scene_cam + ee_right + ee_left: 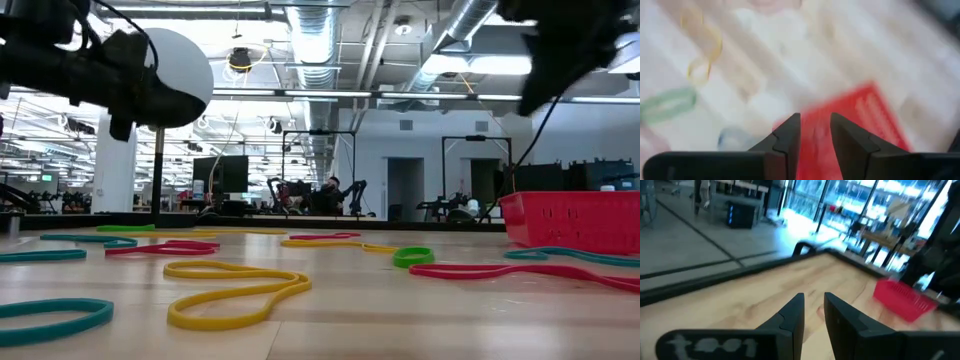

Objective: Pick and place rubber bands into bin
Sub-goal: Put the red rubber band into the basket

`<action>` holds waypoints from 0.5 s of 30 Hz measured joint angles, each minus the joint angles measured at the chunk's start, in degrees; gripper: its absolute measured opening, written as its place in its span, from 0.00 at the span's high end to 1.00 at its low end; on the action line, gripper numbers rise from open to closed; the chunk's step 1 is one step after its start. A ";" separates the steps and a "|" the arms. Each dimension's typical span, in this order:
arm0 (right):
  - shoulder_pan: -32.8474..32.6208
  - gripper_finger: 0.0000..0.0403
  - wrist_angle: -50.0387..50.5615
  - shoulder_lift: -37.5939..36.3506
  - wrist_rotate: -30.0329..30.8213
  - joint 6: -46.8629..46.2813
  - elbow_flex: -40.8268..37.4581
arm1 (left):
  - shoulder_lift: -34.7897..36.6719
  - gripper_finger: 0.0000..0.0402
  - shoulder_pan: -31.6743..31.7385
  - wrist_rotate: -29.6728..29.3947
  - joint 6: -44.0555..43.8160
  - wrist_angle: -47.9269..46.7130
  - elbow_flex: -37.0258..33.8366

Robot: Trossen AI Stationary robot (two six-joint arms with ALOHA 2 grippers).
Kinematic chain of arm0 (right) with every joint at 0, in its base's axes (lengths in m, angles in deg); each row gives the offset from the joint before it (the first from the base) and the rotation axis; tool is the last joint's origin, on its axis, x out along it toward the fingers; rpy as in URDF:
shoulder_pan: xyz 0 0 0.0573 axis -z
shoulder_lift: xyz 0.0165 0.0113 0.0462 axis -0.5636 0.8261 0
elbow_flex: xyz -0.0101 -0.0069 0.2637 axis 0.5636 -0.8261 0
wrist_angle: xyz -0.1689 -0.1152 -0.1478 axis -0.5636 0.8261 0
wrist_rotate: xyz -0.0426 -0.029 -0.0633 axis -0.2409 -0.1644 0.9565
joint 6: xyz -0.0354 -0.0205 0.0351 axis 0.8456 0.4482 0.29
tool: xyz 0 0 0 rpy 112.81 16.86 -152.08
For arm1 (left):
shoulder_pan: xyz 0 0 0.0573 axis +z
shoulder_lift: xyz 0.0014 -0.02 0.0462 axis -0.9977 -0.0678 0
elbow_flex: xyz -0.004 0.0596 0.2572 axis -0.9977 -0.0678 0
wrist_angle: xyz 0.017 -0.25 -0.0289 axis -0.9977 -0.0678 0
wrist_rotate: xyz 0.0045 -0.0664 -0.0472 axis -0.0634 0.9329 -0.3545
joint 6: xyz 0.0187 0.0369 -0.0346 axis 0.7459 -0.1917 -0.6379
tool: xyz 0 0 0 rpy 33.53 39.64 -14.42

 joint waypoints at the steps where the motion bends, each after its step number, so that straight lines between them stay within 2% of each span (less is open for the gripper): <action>1: 0.83 0.75 -0.53 0.00 2.13 1.01 0.00 | 0.01 0.84 0.03 0.08 0.07 1.55 0.09; 5: 6.21 0.75 -0.89 0.02 5.11 1.82 0.00 | -0.01 0.84 1.36 3.84 2.54 0.91 3.58; 9: 11.66 0.75 -1.67 -0.84 5.33 9.69 0.00 | -2.57 0.84 4.57 9.76 4.58 -6.37 10.03; 12: 15.65 0.75 -5.41 -1.60 4.78 15.85 -0.04 | -7.09 0.84 7.39 10.23 6.72 -12.09 15.47; 15: 19.24 0.75 -13.51 -1.86 3.08 24.33 0.08 | -13.03 0.84 10.21 12.29 9.86 -18.38 20.07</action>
